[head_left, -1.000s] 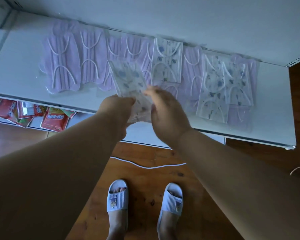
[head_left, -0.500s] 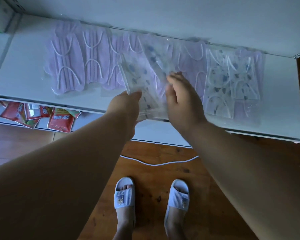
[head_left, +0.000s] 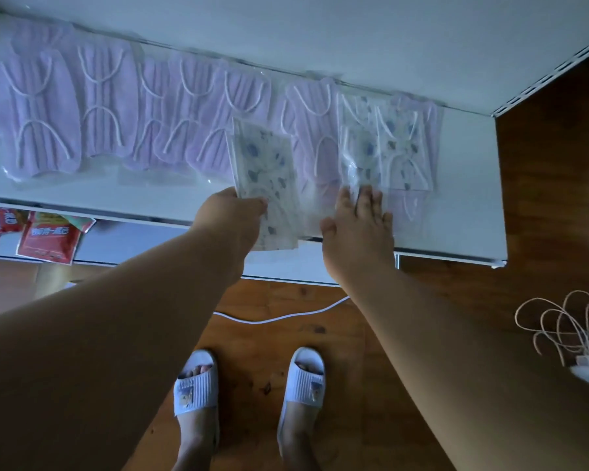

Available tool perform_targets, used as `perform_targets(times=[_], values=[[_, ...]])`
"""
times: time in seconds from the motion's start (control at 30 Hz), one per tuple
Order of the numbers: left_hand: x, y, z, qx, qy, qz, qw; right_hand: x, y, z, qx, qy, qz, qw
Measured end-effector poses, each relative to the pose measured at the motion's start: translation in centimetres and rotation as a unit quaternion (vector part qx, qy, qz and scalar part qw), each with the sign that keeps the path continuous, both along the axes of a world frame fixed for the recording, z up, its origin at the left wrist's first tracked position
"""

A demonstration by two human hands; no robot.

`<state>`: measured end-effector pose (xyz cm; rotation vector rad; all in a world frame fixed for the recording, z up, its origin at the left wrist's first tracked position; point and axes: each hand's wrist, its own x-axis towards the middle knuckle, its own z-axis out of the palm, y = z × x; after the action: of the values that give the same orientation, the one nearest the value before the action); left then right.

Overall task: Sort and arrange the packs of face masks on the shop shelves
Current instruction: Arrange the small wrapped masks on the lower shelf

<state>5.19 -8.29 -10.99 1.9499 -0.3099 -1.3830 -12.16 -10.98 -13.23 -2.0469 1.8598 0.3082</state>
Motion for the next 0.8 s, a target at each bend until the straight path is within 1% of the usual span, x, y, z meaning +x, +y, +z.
perform_targets(times=[0.07, 0.13, 0.17, 0.2, 0.23, 0.3, 0.33, 0.37, 0.4, 0.43, 0.47, 0.5, 0.57, 0.63, 0.7, 0.8], values=[[-0.8, -0.1, 0.1, 0.01, -0.019, -0.012, 1.0, -0.2, -0.1, -0.1, -0.031, -0.049, -0.025, 0.998], [-1.4, -0.2, 0.4, 0.013, -0.031, -0.028, 0.999, -0.5, 0.2, 0.1, -0.1, -0.149, -0.049, 0.982], [-1.6, -0.2, 0.6, 0.01, -0.026, -0.032, 0.999, -0.5, 0.5, 0.4, -0.135, -0.207, -0.047, 0.968], [-1.8, -0.3, 1.0, 0.006, -0.01, -0.035, 0.999, -0.5, 0.9, 0.7, -0.164, -0.257, -0.029, 0.952], [-2.1, -0.4, 1.2, -0.003, 0.018, -0.047, 0.999, -0.4, 1.4, 1.0, -0.173, -0.293, 0.004, 0.94], [-2.8, -0.7, 1.8, -0.005, 0.088, -0.045, 0.995, 0.1, 2.3, 1.5, -0.128, -0.339, 0.076, 0.929], [-3.0, -0.9, 1.7, 0.001, 0.098, -0.031, 0.995, 0.2, 2.5, 1.7, -0.105, -0.358, 0.095, 0.923], [-3.1, -1.1, 1.4, 0.002, 0.089, -0.026, 0.996, 0.1, 2.3, 1.8, -0.094, -0.377, 0.096, 0.917], [-3.2, -1.2, 1.2, 0.002, 0.062, -0.03, 0.998, -0.1, 1.9, 1.9, -0.091, -0.385, 0.083, 0.914], [-3.2, -1.3, 0.9, 0.005, 0.033, -0.032, 0.999, -0.3, 1.2, 2.0, -0.095, -0.376, 0.063, 0.92], [-3.0, -1.3, 0.6, 0.011, 0.012, -0.029, 0.999, -0.7, 0.1, 1.9, -0.096, -0.344, 0.039, 0.933], [-2.9, -1.4, 0.6, 0.018, 0.01, -0.025, 0.999, -1.4, -1.2, 1.8, -0.087, -0.287, 0.017, 0.954], [-2.9, -1.4, 0.3, 0.018, 0.022, -0.02, 0.999, -2.9, -3.9, 1.4, -0.032, -0.136, -0.012, 0.99], [-3.1, -1.3, 0.3, 0.017, 0.025, -0.024, 0.999, -4.3, -5.5, 0.8, 0.03, -0.029, -0.013, 0.999], [-3.4, -1.5, 0.0, 0.006, 0.03, -0.016, 0.999, -5.0, -6.0, 0.2, 0.052, 0.012, 0.006, 0.999], [-4.0, -1.6, -0.2, -0.005, 0.039, -0.016, 0.999, -5.2, -6.0, 0.1, 0.016, -0.008, 0.004, 1.0]])
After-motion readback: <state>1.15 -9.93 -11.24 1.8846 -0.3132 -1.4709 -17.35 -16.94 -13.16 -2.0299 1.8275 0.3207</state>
